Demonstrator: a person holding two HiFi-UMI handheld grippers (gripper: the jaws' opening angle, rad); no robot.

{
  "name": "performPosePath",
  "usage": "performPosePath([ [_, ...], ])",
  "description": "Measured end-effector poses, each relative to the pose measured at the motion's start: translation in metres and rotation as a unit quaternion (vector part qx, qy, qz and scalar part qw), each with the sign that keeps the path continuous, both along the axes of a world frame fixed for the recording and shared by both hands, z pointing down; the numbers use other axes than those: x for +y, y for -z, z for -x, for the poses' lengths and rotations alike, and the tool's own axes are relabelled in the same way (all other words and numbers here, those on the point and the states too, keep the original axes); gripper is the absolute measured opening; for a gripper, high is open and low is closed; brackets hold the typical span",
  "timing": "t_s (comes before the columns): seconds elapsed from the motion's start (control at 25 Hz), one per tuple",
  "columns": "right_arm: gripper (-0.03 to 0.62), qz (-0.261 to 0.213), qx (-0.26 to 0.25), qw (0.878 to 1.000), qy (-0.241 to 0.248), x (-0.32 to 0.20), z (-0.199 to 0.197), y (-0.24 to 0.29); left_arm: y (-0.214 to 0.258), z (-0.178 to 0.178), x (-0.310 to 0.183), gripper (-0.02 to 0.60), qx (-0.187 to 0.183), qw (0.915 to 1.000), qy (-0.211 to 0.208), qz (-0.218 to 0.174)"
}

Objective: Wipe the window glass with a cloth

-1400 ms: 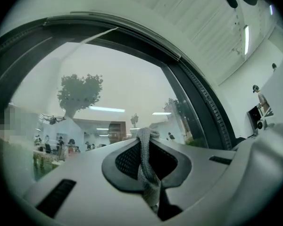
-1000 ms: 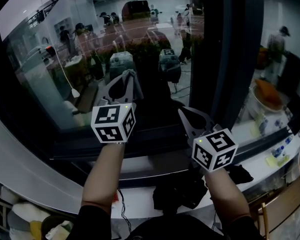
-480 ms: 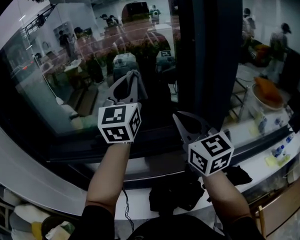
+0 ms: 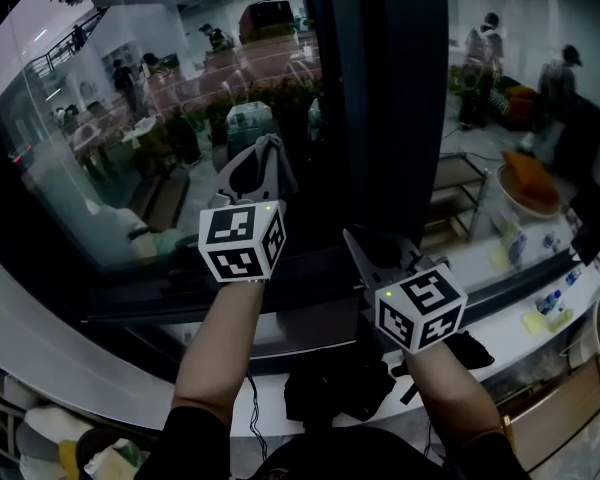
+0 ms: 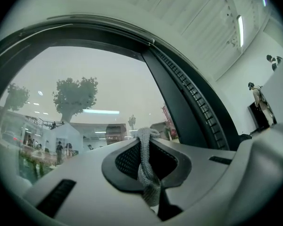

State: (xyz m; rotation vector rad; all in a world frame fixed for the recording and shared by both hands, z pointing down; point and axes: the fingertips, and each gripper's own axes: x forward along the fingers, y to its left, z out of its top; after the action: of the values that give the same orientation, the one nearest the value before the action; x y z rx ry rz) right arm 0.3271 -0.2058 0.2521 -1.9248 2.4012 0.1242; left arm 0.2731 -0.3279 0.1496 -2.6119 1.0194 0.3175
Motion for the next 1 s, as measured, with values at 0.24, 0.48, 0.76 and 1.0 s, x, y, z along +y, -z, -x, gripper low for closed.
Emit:
performPosePath([
  [0.24,0.026,0.001,-0.002,1.000,0.008,0.007,-0.009,-0.001,-0.002,-0.009,0.000,0.034,-0.005,0.9999,0.006,0.008],
  [0.48,0.026,-0.003,-0.006,1.000,0.018,0.016,-0.009,-0.001,-0.006,-0.008,0.004,0.034,0.005,0.9991,-0.006,0.043],
  [0.76,0.026,-0.003,-0.017,0.999,0.042,0.022,-0.001,-0.003,-0.021,0.009,0.031,0.034,-0.011,0.9989,-0.004,0.045],
  [1.0,0.026,0.009,-0.031,0.996,0.088,0.021,0.023,-0.025,-0.061,0.041,0.064,0.034,-0.024,0.9978,-0.007,0.061],
])
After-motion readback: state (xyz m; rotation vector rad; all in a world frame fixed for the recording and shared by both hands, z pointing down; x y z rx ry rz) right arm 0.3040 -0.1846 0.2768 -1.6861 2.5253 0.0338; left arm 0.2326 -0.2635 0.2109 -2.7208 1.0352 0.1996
